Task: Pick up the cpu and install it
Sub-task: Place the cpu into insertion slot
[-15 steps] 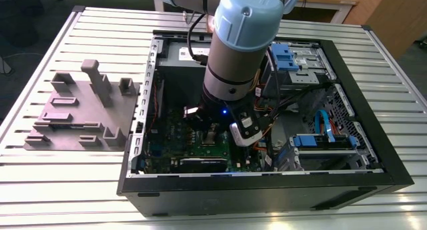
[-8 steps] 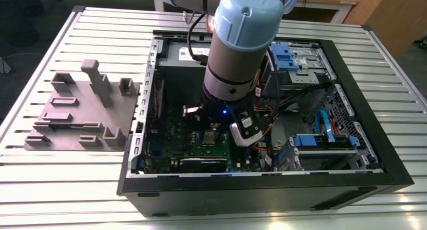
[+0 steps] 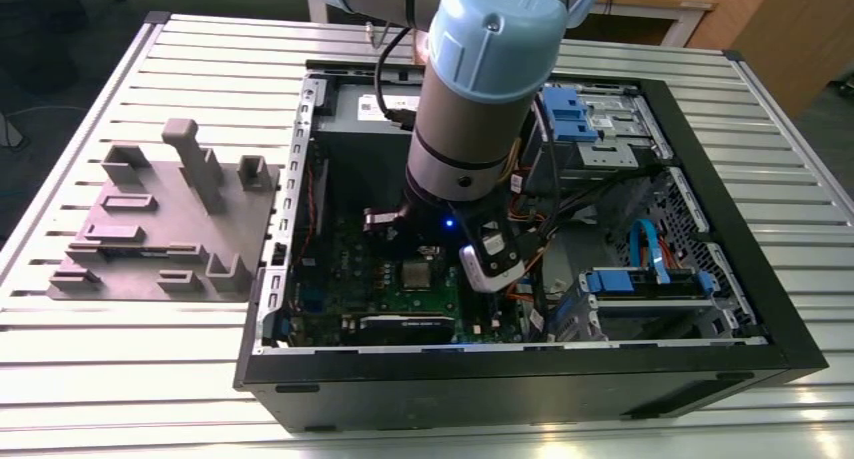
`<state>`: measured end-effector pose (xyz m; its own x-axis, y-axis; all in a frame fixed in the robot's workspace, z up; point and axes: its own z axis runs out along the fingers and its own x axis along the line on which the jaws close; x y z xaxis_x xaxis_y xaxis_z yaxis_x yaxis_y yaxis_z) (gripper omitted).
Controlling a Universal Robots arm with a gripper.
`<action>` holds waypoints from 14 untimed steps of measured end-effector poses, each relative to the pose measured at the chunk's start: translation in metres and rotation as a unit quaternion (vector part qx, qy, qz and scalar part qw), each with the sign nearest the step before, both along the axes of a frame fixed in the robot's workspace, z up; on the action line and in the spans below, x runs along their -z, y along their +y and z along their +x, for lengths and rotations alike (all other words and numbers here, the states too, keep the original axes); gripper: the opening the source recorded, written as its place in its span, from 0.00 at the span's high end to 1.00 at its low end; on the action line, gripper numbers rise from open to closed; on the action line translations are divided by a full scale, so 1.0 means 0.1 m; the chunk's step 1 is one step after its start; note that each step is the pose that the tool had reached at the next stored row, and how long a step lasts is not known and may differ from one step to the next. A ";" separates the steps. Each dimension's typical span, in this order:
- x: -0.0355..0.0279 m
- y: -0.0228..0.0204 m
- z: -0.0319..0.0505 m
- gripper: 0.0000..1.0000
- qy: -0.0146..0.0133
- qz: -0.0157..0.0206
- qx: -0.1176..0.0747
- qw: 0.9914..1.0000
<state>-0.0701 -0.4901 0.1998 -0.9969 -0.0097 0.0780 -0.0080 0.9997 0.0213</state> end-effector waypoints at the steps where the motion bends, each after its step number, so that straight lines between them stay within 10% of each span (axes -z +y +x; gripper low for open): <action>1: 0.005 0.000 0.000 0.42 0.000 0.000 0.000 1.000; 14: 0.062 0.001 0.000 0.51 0.000 0.000 0.000 1.000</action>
